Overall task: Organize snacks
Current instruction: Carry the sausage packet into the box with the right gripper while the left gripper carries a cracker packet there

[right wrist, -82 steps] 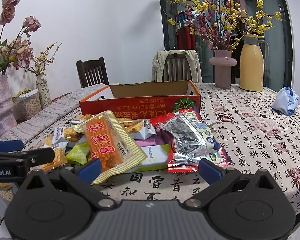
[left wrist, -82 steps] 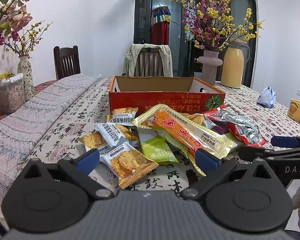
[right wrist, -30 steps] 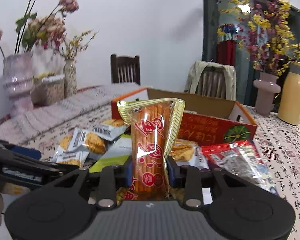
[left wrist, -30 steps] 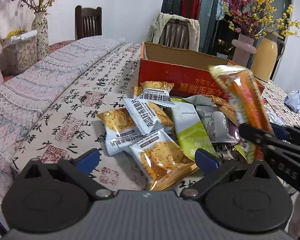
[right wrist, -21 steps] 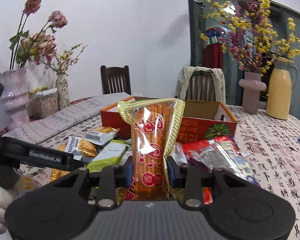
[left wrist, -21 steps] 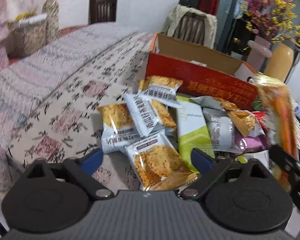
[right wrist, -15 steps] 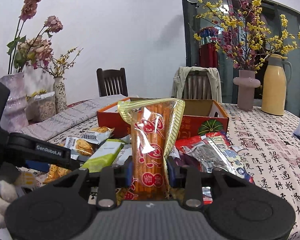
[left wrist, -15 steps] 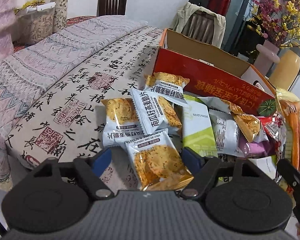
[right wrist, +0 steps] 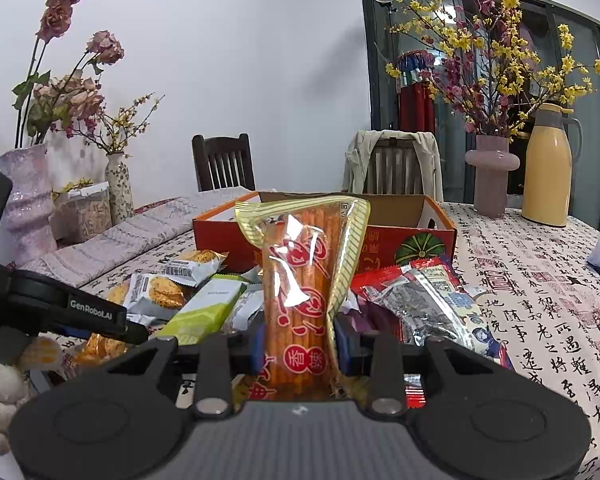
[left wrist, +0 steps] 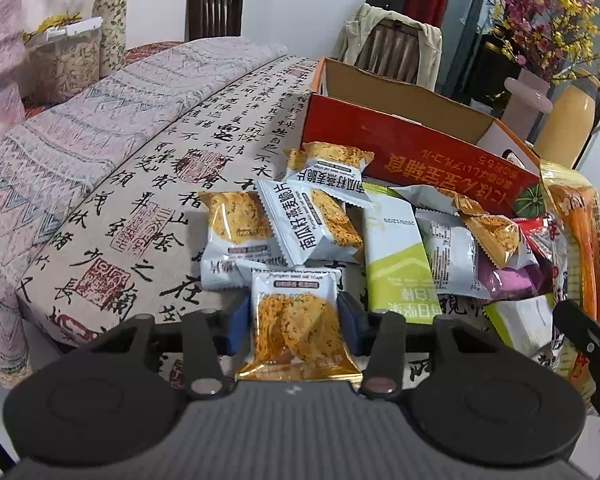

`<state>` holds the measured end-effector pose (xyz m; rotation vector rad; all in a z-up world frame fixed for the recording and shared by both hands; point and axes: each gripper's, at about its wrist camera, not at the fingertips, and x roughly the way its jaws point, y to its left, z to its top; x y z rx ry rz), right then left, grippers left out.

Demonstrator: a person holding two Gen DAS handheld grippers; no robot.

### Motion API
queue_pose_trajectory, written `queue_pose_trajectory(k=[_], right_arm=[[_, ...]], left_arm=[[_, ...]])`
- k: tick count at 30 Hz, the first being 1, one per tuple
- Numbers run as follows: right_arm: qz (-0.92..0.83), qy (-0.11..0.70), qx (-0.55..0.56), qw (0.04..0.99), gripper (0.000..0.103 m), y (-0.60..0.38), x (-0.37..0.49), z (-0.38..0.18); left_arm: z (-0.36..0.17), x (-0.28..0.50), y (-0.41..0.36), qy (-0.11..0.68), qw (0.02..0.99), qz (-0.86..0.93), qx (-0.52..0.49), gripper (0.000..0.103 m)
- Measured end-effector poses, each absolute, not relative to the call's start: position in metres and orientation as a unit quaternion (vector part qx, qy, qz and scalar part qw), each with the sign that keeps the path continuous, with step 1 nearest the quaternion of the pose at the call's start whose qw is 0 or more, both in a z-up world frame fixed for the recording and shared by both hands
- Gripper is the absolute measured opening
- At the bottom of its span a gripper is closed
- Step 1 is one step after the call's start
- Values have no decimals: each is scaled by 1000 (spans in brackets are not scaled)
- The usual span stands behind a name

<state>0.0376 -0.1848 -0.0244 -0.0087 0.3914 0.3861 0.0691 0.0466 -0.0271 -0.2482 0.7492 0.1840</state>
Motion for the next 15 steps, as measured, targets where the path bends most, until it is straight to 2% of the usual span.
queue_pose_trajectory(k=[3, 15], right_arm=[[190, 194, -4, 963, 33, -185, 38, -24], [183, 184, -1, 966, 33, -188, 37, -19]], left_arm=[[-26, 67, 45, 361, 922, 86, -114, 42], [-10, 51, 40, 330, 938, 64, -81, 42]])
